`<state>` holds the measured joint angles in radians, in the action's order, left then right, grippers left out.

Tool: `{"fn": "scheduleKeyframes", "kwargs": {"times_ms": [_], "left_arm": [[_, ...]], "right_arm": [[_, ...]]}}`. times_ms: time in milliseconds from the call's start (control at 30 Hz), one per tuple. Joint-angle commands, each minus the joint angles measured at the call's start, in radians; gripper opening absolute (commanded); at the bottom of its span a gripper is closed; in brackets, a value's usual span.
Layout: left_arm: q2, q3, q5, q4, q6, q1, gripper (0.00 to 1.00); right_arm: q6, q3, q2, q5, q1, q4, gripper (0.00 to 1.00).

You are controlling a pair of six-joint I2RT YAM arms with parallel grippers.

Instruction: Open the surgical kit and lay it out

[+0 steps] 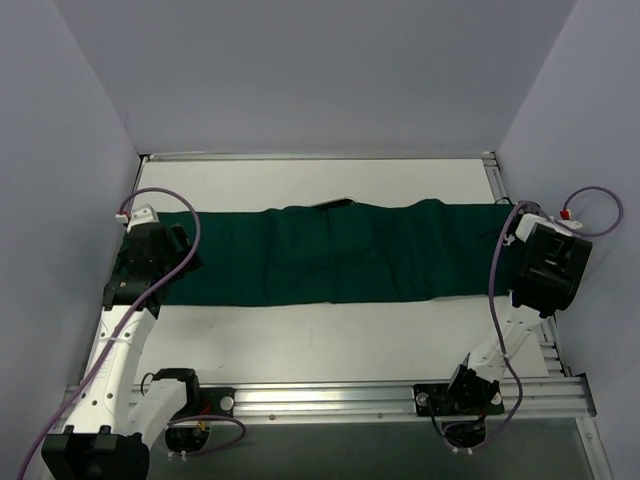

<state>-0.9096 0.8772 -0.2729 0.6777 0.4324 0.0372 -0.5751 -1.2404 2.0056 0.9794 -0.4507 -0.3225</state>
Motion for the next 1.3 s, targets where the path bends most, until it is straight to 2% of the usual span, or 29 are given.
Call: {"fn": "scheduleKeyframes", "kwargs": {"times_ms": [0, 33, 133, 200, 233, 300, 433, 533, 667, 733, 1000, 1067, 1200, 1267], "left_arm": [[0.006, 0.008, -0.015, -0.032, -0.012, 0.006, 0.94], [0.006, 0.009, -0.017, -0.030, -0.012, 0.006, 0.94], [-0.003, 0.008, -0.020, -0.030, -0.011, 0.007, 0.94], [-0.018, 0.008, -0.023, -0.029, -0.011, 0.012, 0.94], [-0.021, 0.009, -0.026, -0.027, -0.009, 0.012, 0.94], [-0.035, 0.009, -0.029, -0.027, -0.004, 0.013, 0.94], [-0.083, 0.032, -0.040, -0.015, 0.003, 0.013, 0.94], [-0.142, 0.055, -0.042, -0.017, 0.014, 0.012, 0.94], [-0.282, 0.097, -0.045, -0.020, 0.046, 0.004, 0.94], [-0.330, 0.124, -0.046, -0.041, 0.063, 0.001, 0.94], [-0.615, 0.223, -0.052, -0.111, 0.132, -0.031, 0.94], [-0.693, 0.252, -0.034, -0.121, 0.146, -0.082, 0.94], [-0.822, 0.318, -0.017, -0.109, 0.154, -0.103, 0.94], [-0.882, 0.335, -0.008, -0.106, 0.166, -0.111, 0.94]], "right_arm": [[-0.069, -0.028, -0.067, 0.008, -0.011, -0.055, 0.17], [-0.077, -0.034, -0.071, 0.008, -0.011, -0.067, 0.17], [-0.089, -0.059, -0.086, -0.016, -0.009, -0.092, 0.32], [-0.110, -0.073, -0.105, -0.045, 0.006, -0.111, 0.33], [-0.112, -0.070, -0.137, -0.082, 0.018, -0.112, 0.37], [-0.106, -0.062, -0.180, -0.117, 0.059, -0.099, 0.42], [-0.095, -0.067, -0.303, -0.220, 0.215, -0.079, 0.68], [-0.092, -0.050, -0.347, -0.332, 0.302, -0.023, 0.75], [-0.126, 0.021, -0.361, -0.513, 0.339, 0.054, 0.76], [-0.131, 0.053, -0.357, -0.542, 0.356, 0.106, 0.76], [-0.170, 0.217, -0.312, -0.594, 0.369, 0.206, 0.75], [-0.186, 0.239, -0.309, -0.578, 0.365, 0.207, 0.75], [-0.187, 0.289, -0.303, -0.590, 0.319, 0.233, 0.75], [-0.184, 0.321, -0.300, -0.625, 0.258, 0.249, 0.75]]}}
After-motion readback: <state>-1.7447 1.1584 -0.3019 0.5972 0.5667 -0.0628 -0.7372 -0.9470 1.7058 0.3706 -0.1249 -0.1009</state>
